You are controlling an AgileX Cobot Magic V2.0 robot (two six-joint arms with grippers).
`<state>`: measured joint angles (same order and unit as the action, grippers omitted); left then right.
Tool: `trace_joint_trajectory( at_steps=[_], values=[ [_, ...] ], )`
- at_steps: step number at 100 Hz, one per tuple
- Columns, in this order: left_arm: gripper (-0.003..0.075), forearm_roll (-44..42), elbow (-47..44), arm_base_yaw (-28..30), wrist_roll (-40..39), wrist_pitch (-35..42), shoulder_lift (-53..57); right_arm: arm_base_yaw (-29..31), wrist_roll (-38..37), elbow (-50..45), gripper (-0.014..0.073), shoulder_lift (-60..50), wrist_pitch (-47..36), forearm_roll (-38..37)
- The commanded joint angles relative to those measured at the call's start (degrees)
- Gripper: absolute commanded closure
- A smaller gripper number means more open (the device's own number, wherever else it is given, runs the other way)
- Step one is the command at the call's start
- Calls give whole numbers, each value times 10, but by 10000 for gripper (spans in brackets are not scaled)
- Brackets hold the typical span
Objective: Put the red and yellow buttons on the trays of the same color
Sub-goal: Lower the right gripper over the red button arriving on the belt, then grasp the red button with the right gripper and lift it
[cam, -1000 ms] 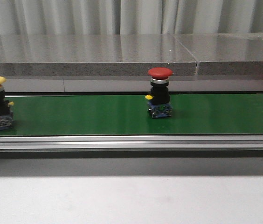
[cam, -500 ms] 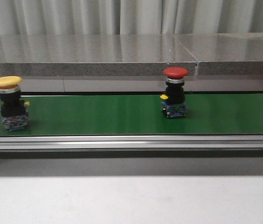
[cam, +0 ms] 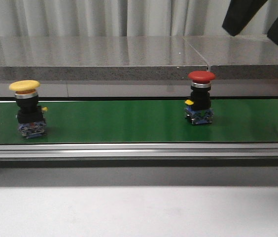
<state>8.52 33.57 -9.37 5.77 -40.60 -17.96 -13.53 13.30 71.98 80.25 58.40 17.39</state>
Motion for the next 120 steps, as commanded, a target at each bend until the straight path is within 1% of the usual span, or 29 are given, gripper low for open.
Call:
trace_joint_trajectory(
  at_steps=[1, 14, 33, 47, 51, 56, 61, 68, 70, 75, 82, 85, 92, 100, 107, 120],
  values=[
    [741, 11, 15, -4, -5, 45, -5, 0, 11, 41, -30, 16, -7, 5],
    [741, 11, 15, -4, -5, 45, -5, 0, 13, 75, -30, 61, 5, 5],
    [741, 11, 15, -4, -5, 45, -5, 0, 38, 112, -30, 117, 7, -1],
    [741, 11, 15, -4, -5, 45, -5, 0, 38, 117, -29, 155, 8, -39],
    [741, 11, 15, -4, -5, 45, -5, 0, 38, 117, -17, 165, 9, -53],
    [741, 11, 15, -4, -5, 45, -5, 0, 38, 117, 22, 175, 5, -67],
    [741, 11, 15, -4, -5, 45, -5, 0, 38, 117, 90, 182, -1, -69],
    [741, 11, 15, -4, -5, 45, -5, 0, 38, 117, 244, 188, -3, -69],
    [741, 11, 15, -4, -5, 45, -5, 0, 38, 117, 273, 188, -3, -68],
    [741, 11, 15, -4, -5, 45, -5, 0, 38, 117, 379, 188, -8, -67],
    [741, 11, 15, -4, -5, 45, -5, 0, 38, 117, 479, 184, -19, -65],
    [741, 11, 15, -4, -5, 45, -5, 1, 38, 117, 508, 181, -22, -65],
    [741, 11, 15, -4, -5, 45, -5, 9, 34, 117, 545, 166, -25, -65],
    [741, 11, 15, -4, -5, 45, -5, 31, 17, 117, 546, 143, -27, -65],
    [741, 11, 15, -4, -5, 45, -5, 59, 5, 117, 546, 125, -28, -66],
    [741, 11, 15, -4, -5, 45, -5, 135, 3, 117, 546, 100, -30, -69]
  ],
)
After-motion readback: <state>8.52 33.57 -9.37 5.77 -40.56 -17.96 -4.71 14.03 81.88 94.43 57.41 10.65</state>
